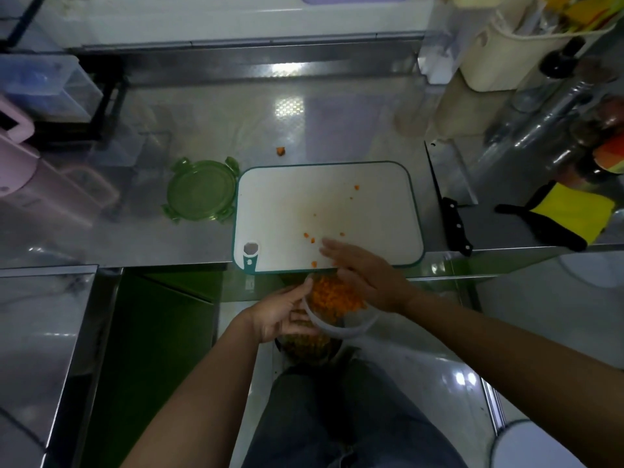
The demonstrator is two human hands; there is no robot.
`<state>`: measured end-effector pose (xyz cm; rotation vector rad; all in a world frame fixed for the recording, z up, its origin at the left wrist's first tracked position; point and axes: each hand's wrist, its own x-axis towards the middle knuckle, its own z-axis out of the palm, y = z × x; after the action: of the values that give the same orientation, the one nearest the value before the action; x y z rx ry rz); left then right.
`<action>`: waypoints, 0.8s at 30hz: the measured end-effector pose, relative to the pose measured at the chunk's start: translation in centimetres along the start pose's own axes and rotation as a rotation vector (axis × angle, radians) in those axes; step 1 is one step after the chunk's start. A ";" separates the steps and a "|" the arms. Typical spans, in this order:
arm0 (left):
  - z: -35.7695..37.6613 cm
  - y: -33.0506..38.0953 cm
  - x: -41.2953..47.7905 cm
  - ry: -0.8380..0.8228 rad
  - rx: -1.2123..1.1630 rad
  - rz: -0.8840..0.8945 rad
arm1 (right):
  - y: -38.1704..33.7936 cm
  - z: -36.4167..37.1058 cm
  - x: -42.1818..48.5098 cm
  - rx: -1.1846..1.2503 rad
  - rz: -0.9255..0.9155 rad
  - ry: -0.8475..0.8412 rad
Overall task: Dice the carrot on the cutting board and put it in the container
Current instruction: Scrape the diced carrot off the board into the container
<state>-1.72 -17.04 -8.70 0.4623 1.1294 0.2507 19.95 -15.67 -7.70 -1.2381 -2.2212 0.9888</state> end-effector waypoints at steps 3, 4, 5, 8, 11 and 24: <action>0.0 0.0 0.0 0.030 -0.007 0.002 | 1.5 0.2 0.8 -0.126 0.135 0.011; -0.1 -0.1 0.0 0.035 -0.015 0.001 | 1.8 0.5 0.7 -0.154 0.137 -0.019; -0.1 -0.1 0.0 0.037 -0.018 0.002 | 1.9 0.9 0.3 -0.173 0.104 -0.049; -0.5 -0.2 0.0 0.030 -0.011 0.013 | 1.1 2.1 -0.8 -0.192 -0.020 -0.144; -0.9 -0.3 -0.2 0.025 -0.013 0.021 | 0.1 2.4 -1.0 -0.106 -0.081 -0.169; -3.1 -0.6 -0.8 0.017 -0.031 0.024 | 0.4 3.0 3.9 -0.126 0.009 -0.152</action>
<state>-4.93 -17.20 -9.48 0.4467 1.1355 0.2932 16.20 -13.31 -9.92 -1.2659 -2.4299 0.9895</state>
